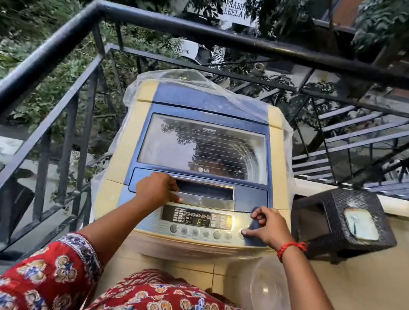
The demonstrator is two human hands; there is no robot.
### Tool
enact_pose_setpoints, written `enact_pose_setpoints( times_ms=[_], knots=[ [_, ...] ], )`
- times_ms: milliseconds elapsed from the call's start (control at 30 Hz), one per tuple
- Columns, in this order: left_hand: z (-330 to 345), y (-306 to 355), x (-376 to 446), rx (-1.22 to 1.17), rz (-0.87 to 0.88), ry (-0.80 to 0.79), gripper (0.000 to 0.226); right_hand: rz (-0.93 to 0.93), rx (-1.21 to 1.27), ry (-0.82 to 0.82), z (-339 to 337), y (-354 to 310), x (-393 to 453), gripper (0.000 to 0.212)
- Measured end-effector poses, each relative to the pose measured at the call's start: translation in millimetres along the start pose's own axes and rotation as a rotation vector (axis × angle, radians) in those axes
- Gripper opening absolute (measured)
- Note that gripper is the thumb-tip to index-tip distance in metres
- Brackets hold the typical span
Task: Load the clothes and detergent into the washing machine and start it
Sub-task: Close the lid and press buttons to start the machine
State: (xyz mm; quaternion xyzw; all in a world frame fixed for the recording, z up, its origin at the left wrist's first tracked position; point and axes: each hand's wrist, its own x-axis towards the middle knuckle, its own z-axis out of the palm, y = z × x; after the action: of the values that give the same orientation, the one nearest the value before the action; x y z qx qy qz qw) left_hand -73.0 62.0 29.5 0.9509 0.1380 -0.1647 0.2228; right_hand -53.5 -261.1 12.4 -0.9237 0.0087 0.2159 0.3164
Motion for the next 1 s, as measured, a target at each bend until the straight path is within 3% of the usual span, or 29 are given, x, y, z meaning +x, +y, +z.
enact_pose_setpoints(
  times_ms=[1000],
  knots=[
    [3, -1, 0, -0.063, -0.040, 0.030, 0.040, 0.039, -0.048, -0.105, -3, -6, 13, 0.055]
  ],
)
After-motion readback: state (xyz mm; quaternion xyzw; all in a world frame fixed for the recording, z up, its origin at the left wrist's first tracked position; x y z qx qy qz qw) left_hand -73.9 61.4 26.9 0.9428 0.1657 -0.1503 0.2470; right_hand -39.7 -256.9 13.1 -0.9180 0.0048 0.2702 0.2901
